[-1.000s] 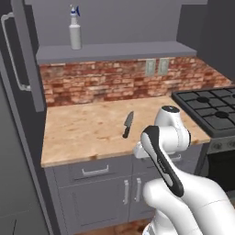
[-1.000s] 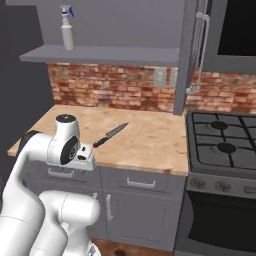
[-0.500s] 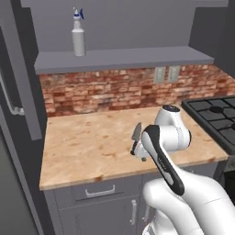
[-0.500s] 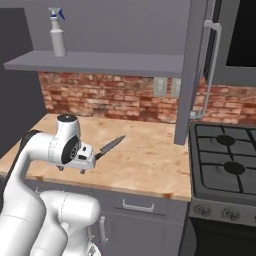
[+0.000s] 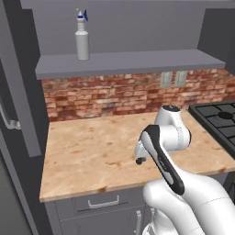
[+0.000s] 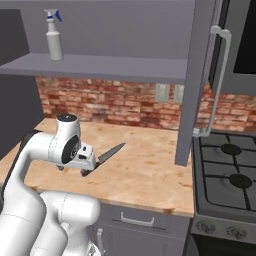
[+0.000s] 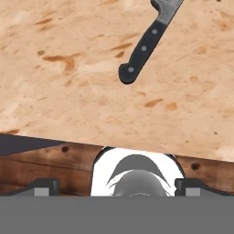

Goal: Move the cutting board and knife to the sink. Then move spray from the cabinet to the counter.

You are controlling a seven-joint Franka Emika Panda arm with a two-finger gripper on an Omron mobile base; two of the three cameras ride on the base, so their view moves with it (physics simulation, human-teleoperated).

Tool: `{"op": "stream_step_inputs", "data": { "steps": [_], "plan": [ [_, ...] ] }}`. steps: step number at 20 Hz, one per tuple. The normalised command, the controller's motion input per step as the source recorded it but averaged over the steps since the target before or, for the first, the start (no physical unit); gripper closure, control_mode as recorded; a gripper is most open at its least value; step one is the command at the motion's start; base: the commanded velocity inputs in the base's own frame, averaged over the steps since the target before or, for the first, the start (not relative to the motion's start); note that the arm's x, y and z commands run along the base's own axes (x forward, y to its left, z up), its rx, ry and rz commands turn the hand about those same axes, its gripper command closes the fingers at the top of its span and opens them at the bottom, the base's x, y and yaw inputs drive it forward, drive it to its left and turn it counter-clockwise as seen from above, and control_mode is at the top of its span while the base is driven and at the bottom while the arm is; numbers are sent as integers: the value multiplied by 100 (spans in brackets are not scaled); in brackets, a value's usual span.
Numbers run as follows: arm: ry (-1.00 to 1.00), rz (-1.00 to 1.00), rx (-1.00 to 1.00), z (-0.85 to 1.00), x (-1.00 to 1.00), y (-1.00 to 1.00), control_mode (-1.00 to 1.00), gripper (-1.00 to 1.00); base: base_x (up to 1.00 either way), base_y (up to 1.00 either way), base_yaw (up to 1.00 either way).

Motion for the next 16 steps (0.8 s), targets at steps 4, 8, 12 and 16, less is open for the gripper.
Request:
{"op": "stream_step_inputs", "data": {
  "steps": [4, 8, 12, 16],
  "plan": [
    [0, 0, 0, 0, 0, 0, 100, -100, 28, 9, 2],
    [0, 0, 0, 0, 0, 0, 100, -100, 2, 1, 0],
    [0, 0, 0, 0, 0, 0, 100, -100, 0, 0, 0],
    [0, 0, 0, 0, 0, 0, 100, -100, 0, 0, 0]
  ]
}}
